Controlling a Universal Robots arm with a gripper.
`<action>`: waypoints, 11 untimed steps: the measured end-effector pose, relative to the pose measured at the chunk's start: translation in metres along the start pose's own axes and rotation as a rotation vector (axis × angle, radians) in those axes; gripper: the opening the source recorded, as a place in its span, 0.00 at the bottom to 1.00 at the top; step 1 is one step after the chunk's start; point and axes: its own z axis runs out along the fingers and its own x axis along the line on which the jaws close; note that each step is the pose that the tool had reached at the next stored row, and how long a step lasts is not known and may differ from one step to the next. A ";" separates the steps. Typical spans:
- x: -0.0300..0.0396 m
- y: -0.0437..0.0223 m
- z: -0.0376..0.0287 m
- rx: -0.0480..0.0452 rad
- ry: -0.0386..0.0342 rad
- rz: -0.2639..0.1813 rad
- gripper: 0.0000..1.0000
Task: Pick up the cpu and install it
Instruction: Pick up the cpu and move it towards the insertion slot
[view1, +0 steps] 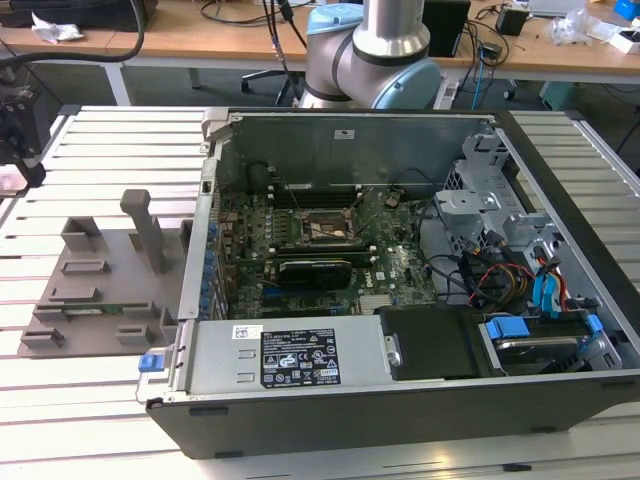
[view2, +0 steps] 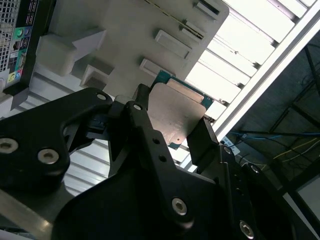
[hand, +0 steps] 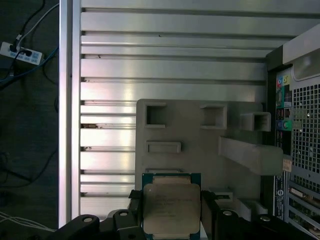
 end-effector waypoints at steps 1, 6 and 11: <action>0.0000 0.0000 0.0000 0.0000 -0.0001 0.000 0.55; -0.0006 0.0000 -0.0001 0.0000 0.0001 0.000 0.55; -0.0044 -0.0001 0.0001 0.0000 0.0000 0.000 0.55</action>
